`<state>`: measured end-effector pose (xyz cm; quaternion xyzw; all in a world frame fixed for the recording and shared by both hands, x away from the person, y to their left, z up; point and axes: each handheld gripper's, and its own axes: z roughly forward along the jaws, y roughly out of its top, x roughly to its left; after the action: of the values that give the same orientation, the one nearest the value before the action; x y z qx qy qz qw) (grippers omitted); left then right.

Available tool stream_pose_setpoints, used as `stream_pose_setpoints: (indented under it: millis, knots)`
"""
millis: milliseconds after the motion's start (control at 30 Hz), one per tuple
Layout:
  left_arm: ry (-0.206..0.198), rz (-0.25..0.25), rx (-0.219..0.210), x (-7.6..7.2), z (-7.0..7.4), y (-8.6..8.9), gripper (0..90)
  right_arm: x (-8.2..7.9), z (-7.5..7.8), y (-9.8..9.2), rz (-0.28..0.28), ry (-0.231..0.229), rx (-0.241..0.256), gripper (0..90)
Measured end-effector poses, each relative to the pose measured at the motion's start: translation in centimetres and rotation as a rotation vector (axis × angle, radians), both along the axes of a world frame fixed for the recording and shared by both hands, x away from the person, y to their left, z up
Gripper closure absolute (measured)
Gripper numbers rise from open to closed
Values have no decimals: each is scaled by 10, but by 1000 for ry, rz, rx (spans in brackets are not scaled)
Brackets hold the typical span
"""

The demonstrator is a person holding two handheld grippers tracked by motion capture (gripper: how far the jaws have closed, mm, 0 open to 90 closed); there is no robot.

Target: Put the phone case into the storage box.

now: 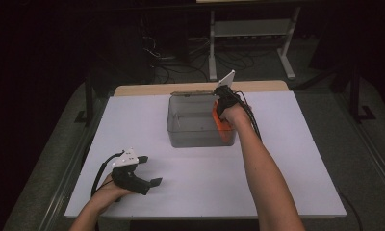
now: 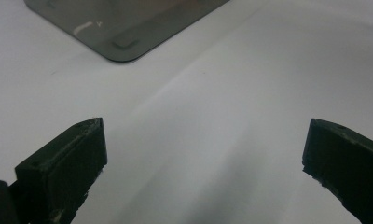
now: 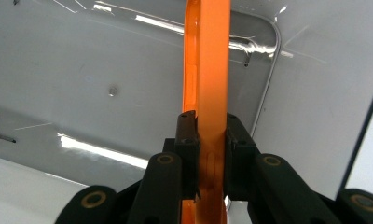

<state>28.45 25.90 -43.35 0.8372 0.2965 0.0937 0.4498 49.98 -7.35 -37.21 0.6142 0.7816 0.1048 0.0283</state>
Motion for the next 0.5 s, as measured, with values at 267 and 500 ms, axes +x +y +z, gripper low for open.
stream_pose_setpoints:
  millis: [267, 500]
  knots:
    - [1, -1, 1, 0, 0, -1, 0, -3, 4, -3, -5, -3, -6, 776]
    - [4, -4, 1, 0, -1, -1, 0, -4, 4, -3, 0, 8, -5, 762]
